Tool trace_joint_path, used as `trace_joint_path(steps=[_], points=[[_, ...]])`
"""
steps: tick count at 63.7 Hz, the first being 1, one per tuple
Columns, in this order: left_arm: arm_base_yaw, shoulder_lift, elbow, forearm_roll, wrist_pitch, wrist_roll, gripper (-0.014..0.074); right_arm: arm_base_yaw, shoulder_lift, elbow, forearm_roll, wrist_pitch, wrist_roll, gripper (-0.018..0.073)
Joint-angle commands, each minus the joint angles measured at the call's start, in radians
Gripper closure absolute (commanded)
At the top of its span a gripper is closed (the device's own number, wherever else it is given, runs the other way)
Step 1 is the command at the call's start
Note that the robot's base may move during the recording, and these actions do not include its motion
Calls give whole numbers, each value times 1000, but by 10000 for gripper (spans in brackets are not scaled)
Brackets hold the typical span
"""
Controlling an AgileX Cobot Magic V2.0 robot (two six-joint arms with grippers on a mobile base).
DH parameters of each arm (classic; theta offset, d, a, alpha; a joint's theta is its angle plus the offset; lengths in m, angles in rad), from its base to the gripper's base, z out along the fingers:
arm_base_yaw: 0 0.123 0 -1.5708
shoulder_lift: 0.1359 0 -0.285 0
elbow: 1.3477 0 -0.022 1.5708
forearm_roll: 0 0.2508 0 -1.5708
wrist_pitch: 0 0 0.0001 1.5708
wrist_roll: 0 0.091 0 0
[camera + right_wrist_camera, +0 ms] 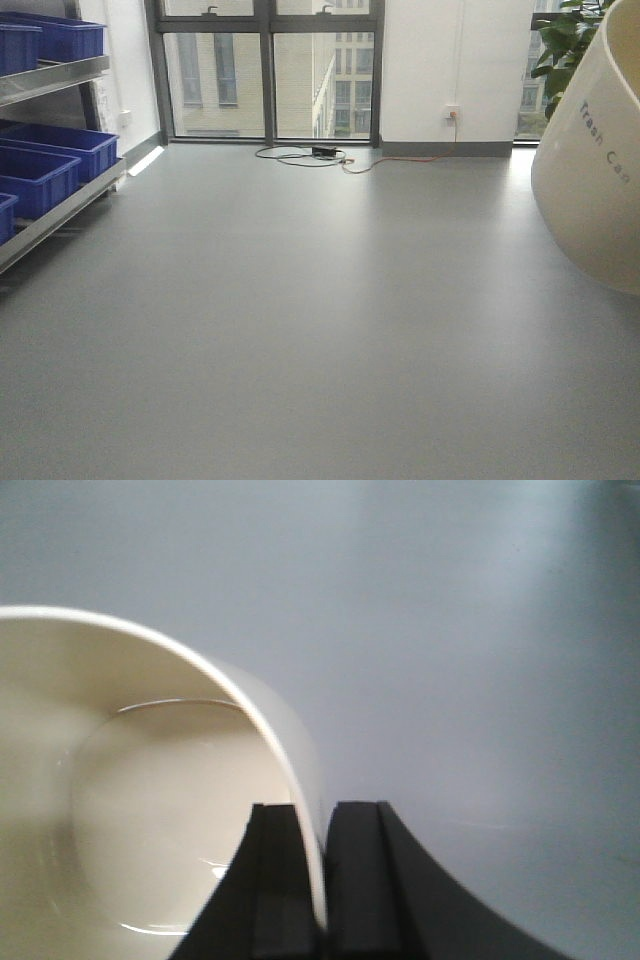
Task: Move white bin to right shelf second layer
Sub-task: 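Hold the bin and turn toward the shelf rack of blue crates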
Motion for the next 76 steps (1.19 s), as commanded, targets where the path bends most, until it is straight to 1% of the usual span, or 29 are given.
trace_joint_path(steps=[1,76], points=[[-8,-16,28,-1,-81,-5,512,-2,-3,-40,-3,-89,3,505],[-8,-16,28,-1,-81,-5,512,-2,-3,-40,-3,-89,3,505]])
